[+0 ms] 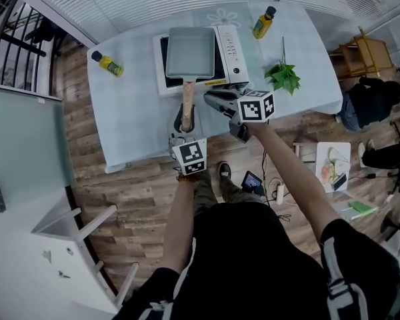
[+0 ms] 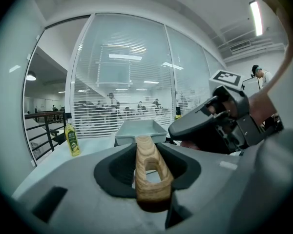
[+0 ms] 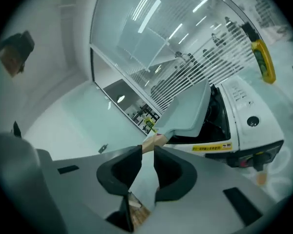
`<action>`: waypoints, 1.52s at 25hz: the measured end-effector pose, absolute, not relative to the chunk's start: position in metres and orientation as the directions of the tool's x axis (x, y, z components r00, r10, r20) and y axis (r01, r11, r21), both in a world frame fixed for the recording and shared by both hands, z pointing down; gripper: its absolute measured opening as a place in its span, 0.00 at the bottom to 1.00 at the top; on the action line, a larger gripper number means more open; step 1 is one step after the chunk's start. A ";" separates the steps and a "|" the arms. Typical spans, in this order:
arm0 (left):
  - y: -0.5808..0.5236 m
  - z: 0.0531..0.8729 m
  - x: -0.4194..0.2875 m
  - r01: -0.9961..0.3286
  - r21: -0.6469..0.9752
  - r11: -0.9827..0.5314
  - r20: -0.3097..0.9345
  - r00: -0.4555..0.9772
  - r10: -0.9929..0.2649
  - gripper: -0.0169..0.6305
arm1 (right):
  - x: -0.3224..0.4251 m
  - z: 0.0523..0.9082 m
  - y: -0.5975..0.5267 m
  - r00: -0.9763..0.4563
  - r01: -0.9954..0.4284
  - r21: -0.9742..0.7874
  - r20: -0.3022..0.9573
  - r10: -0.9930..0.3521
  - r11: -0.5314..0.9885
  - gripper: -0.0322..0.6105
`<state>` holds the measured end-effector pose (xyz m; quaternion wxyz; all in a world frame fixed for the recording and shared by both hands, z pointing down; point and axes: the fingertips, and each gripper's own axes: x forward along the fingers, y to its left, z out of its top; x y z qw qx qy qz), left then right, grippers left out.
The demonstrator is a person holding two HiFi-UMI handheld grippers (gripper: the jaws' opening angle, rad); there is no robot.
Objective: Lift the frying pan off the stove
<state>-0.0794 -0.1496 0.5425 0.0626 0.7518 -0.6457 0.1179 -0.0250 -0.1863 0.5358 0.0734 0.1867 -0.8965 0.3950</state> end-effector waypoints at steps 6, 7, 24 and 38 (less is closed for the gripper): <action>-0.148 0.544 -0.075 -0.987 -0.052 -0.149 0.269 0.130 -0.954 0.24 | -0.039 0.549 -0.186 -0.969 -0.225 -0.877 0.157 -0.189 0.424 0.24; -0.148 0.544 -0.074 -0.988 -0.051 -0.149 0.269 0.130 -0.954 0.24 | -0.042 0.548 -0.187 -0.976 -0.187 -0.901 0.126 -0.176 0.391 0.25; -0.144 0.542 -0.070 -0.990 -0.037 -0.133 0.268 0.118 -0.956 0.24 | -0.072 0.564 -0.186 -0.990 -0.020 -0.987 -0.002 -0.139 0.158 0.28; -0.141 0.542 -0.067 -0.990 -0.038 -0.136 0.267 0.121 -0.956 0.24 | -0.071 0.565 -0.180 -0.989 -0.019 -0.992 0.001 -0.149 0.122 0.25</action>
